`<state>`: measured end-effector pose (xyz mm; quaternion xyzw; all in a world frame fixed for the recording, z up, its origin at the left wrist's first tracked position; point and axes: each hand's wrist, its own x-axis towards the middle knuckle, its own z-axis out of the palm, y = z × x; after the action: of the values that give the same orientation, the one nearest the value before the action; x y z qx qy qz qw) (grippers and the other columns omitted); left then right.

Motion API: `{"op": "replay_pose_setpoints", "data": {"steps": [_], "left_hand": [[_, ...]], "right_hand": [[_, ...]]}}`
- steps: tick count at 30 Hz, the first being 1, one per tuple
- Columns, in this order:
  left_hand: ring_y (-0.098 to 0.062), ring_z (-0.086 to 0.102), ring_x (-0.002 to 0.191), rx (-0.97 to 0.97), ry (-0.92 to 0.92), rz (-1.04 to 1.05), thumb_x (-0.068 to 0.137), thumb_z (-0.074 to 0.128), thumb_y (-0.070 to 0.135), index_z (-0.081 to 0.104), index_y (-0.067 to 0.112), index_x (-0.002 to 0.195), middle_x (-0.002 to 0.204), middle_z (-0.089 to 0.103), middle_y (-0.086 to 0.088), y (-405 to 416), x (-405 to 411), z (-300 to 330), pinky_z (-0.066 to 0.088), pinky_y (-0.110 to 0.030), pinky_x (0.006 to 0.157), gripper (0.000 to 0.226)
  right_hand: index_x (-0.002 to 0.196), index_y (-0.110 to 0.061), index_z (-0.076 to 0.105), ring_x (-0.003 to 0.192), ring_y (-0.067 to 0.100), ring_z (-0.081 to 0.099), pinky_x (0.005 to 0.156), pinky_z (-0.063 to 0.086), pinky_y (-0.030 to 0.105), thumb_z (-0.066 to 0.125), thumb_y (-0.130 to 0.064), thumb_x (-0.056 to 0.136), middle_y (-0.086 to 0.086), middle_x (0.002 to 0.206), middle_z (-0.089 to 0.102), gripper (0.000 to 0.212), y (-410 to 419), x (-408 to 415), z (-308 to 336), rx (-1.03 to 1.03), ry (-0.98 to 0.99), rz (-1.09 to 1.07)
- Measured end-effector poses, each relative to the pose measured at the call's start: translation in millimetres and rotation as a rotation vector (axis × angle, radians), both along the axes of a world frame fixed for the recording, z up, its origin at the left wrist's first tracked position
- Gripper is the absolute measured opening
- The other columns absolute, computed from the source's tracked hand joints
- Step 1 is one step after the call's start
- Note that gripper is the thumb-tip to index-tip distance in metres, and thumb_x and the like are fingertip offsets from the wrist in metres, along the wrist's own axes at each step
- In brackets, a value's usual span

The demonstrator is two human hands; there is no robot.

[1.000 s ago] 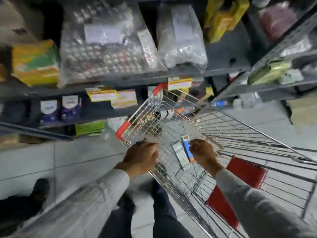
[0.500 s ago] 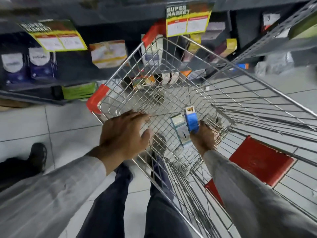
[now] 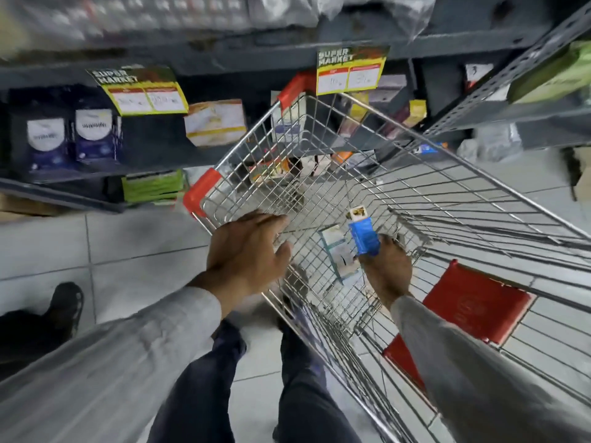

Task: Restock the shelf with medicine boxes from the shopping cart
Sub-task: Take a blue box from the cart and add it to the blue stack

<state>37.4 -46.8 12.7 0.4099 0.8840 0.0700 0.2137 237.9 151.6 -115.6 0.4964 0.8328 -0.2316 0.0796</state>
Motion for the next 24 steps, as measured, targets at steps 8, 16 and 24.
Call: {"op": "replay_pose_setpoints", "data": {"steps": [8, 16, 24], "left_hand": [[-0.020, 0.047, 0.144, 0.272, -0.085, 0.026, 0.098, 0.052, 0.040, 0.045, 0.025, 0.154, 0.158, 0.051, 0.000, 2.1, -10.8, 65.9, 0.043, -0.034, 0.114, 0.058], [-0.020, 0.050, 0.143, 0.856, 0.227, 0.133, 0.097, 0.057, 0.036, 0.058, 0.016, 0.144, 0.151, 0.059, -0.004, -30.7, -77.3, 252.4, 0.038, -0.033, 0.119, 0.052], [-0.023, 0.040, 0.151, 0.843, 0.619, 0.274, 0.100, 0.049, 0.041, 0.053, 0.016, 0.149, 0.155, 0.054, -0.007, -118.7, -199.8, 398.8, 0.033, -0.037, 0.121, 0.055]], "right_hand": [[0.124, -0.014, 0.072, 0.085, 0.036, 0.070, 0.080, 0.057, 0.041, 0.073, -0.019, 0.074, 0.010, 0.097, 0.074, 0.050, -10.1, -24.5, 179.9, 0.082, 0.384, 0.099], [0.113, 0.002, 0.074, 0.055, 0.006, 0.045, 0.063, 0.045, 0.011, 0.065, 0.018, 0.084, -0.023, 0.088, 0.059, 0.034, -32.2, -91.0, 389.7, 0.121, 0.903, 0.254], [0.119, -0.018, 0.074, 0.071, 0.002, 0.057, 0.068, 0.040, 0.010, 0.068, -0.013, 0.092, -0.020, 0.089, 0.069, 0.028, -59.5, -216.5, 555.5, 0.137, 1.052, 0.540]]}}
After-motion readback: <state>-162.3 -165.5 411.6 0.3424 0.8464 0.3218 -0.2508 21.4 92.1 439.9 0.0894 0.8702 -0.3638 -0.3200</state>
